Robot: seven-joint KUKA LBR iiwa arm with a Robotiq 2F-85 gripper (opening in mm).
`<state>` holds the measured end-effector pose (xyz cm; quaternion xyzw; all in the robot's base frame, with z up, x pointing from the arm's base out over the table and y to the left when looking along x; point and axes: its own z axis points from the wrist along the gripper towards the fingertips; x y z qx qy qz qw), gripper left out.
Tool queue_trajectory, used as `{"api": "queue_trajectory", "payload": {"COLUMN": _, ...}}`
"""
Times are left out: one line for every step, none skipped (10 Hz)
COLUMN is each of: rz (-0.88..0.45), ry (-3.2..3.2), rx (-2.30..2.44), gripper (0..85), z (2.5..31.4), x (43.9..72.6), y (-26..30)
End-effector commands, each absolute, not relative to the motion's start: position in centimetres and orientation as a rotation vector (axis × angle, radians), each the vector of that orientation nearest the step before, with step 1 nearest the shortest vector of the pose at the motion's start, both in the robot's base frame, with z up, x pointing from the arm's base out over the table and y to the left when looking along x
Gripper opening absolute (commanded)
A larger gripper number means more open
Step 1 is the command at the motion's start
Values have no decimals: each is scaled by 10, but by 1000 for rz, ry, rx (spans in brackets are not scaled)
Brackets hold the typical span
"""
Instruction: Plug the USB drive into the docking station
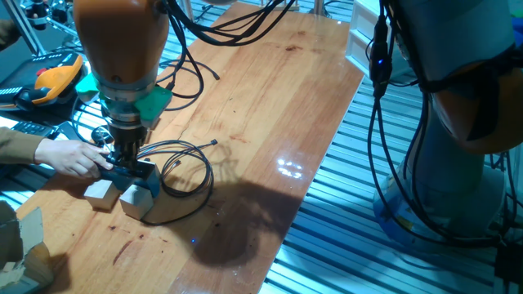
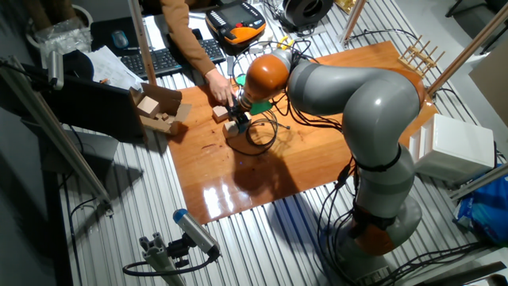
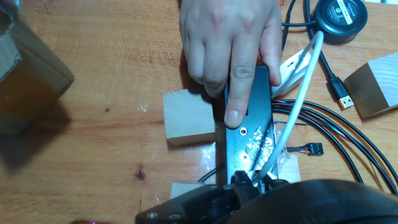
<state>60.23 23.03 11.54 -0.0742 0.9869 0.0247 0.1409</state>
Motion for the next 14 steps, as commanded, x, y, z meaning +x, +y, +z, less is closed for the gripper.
{"api": "queue_trajectory", "payload": {"rz": 65, "ry": 2850, "rx": -215, "gripper": 0, "z": 115, "x": 602, "y": 230}}
{"api": "queue_trajectory", "payload": {"rz": 66, "ry": 2861, "rx": -219, "gripper": 0, "z": 116, "x": 603, "y": 230}}
{"api": "queue_trajectory", "payload": {"rz": 60, "ry": 2871, "rx": -228, "gripper": 0, "z": 119, "x": 602, "y": 230}}
{"api": "queue_trajectory", "payload": {"rz": 54, "ry": 2880, "rx": -236, "gripper": 0, "z": 120, "x": 602, "y": 230}}
{"api": "queue_trajectory", "payload": {"rz": 55, "ry": 2886, "rx": -239, "gripper": 0, "z": 121, "x": 602, "y": 230}}
{"api": "queue_trajectory", "payload": {"rz": 57, "ry": 2889, "rx": -242, "gripper": 0, "z": 121, "x": 602, "y": 230}}
{"api": "queue_trajectory", "payload": {"rz": 57, "ry": 2883, "rx": -239, "gripper": 0, "z": 120, "x": 601, "y": 230}}
{"api": "queue_trajectory", "payload": {"rz": 54, "ry": 2882, "rx": -236, "gripper": 0, "z": 118, "x": 601, "y": 230}}
{"api": "queue_trajectory", "payload": {"rz": 61, "ry": 2881, "rx": -238, "gripper": 0, "z": 118, "x": 601, "y": 230}}
{"api": "queue_trajectory", "payload": {"rz": 61, "ry": 2881, "rx": -236, "gripper": 0, "z": 119, "x": 601, "y": 231}}
{"api": "queue_trajectory", "payload": {"rz": 56, "ry": 2881, "rx": -241, "gripper": 0, "z": 120, "x": 601, "y": 231}}
{"api": "queue_trajectory", "payload": {"rz": 51, "ry": 2881, "rx": -243, "gripper": 0, "z": 118, "x": 601, "y": 230}}
{"api": "queue_trajectory", "payload": {"rz": 53, "ry": 2879, "rx": -245, "gripper": 0, "z": 117, "x": 601, "y": 230}}
{"api": "queue_trajectory", "payload": {"rz": 55, "ry": 2879, "rx": -247, "gripper": 0, "z": 117, "x": 601, "y": 230}}
